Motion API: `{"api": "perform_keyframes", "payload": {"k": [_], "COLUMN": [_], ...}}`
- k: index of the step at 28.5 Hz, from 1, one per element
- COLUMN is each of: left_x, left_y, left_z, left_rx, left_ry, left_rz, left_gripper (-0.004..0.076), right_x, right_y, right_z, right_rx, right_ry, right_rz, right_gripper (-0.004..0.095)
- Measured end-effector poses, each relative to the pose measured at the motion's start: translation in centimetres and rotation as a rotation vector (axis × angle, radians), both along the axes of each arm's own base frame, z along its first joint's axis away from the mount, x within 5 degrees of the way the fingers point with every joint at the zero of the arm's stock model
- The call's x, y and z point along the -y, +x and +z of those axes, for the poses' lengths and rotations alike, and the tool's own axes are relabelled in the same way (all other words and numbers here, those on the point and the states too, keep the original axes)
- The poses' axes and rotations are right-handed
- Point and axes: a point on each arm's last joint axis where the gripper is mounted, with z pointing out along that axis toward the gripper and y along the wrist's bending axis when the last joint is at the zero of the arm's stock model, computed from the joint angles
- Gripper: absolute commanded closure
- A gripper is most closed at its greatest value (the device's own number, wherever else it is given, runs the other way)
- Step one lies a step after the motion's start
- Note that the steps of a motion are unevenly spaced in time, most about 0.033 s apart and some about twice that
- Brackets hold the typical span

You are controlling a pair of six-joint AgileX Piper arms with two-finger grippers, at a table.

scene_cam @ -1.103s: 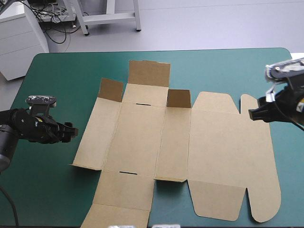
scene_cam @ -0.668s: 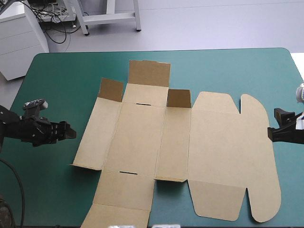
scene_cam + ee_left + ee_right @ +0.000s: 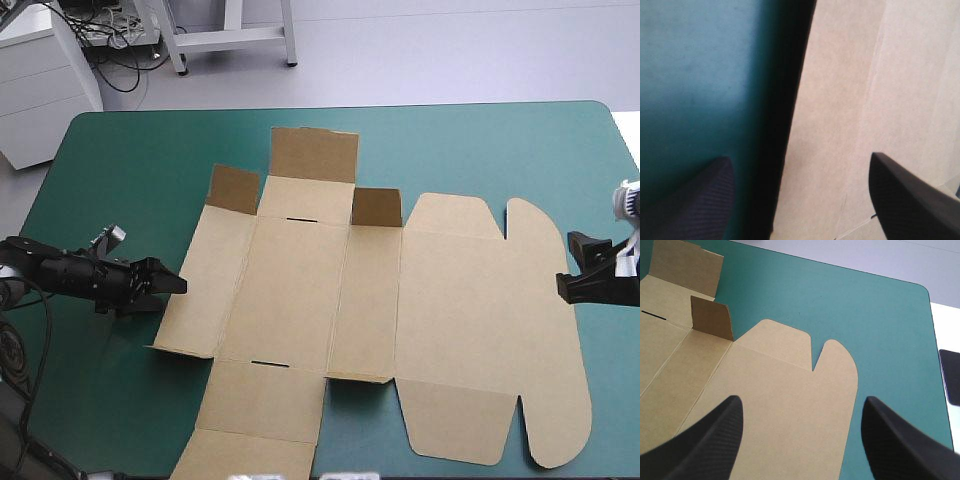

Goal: Fold the box

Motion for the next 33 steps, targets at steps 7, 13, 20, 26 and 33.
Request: {"api": "perform_keyframes", "payload": {"k": [7,13,20,26,33], "left_x": [2.7,5.8,6.6,6.4,6.6], "left_y": [0.6,0.8,0.9,0.5,0.4], "left_z": [-0.1,-0.1,-0.3,-0.7,-0.5], "left_rx": [0.008,0.010,-0.012,-0.050,-0.058], "left_ry": [-0.017,-0.018,-0.010,0.043,0.027], "left_rz": [-0.079,-0.180,-0.190,-0.206,-0.210], "left_gripper": [0.0190,0.0199,0.0373,0.0578,0.0756], "right_x": [0.0,0.0,0.0,0.0,0.0], "right_y": [0.0,0.0,0.0,0.0,0.0], "right_z": [0.0,0.0,0.0,0.0,0.0], "right_rx": [0.000,0.000,0.000,0.000,0.000], "right_ry": [0.000,0.000,-0.001,-0.003,-0.003], "right_rz": [0.000,0.000,0.001,0.002,0.002], "right_gripper": [0.0296,0.0320,0.0370,0.0375,0.0377]}}
